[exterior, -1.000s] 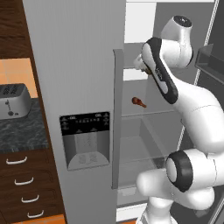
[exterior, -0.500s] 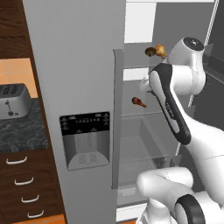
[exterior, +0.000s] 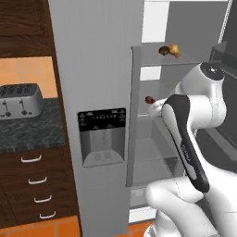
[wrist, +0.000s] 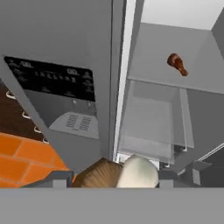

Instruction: Place one mushroom and one chicken drumstick in each tupperware on the nearby counter, to pack two identical lunches.

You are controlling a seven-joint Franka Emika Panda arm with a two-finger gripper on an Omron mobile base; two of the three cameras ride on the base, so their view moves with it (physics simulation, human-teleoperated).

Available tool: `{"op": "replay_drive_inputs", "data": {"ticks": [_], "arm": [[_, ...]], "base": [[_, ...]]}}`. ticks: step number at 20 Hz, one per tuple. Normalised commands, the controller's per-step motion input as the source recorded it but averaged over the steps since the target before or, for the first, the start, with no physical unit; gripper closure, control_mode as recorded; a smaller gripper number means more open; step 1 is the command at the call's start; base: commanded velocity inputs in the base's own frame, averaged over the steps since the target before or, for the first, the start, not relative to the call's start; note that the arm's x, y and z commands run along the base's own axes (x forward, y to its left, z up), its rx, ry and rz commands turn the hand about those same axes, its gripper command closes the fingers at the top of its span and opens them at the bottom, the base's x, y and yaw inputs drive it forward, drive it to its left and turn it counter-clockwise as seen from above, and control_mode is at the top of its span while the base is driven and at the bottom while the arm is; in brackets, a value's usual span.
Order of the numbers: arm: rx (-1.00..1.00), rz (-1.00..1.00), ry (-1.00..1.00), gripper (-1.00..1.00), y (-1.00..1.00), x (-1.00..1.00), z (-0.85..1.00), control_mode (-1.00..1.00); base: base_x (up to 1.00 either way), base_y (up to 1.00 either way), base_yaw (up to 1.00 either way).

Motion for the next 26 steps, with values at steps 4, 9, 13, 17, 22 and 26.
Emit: {"op": "replay_drive_inputs", "data": {"ticks": [4,9,13,17,22,26], "arm": [[0.0,0.0,0.0,1.0,0.0,0.0,0.0,1.0],[0.0,0.0,0.0,1.0,0.0,0.0,0.0,1.0],[0.0,0.0,0.0,1.0,0.0,0.0,0.0,1.0],[0.0,0.0,0.0,1.0,0.0,0.0,0.0,1.0],[0.0,0.0,0.0,1.0,0.0,0.0,0.0,1.0],[0.0,0.0,0.0,1.0,0.0,0.0,0.0,1.0]], "base": [[-0.37,1.0,0.0],[-0.02,1.0,0.0],[-0.01,1.0,0.0],[-0.15,1.0,0.0],[-0.24,0.86,0.16],[-0.22,0.57,0.49]]}}
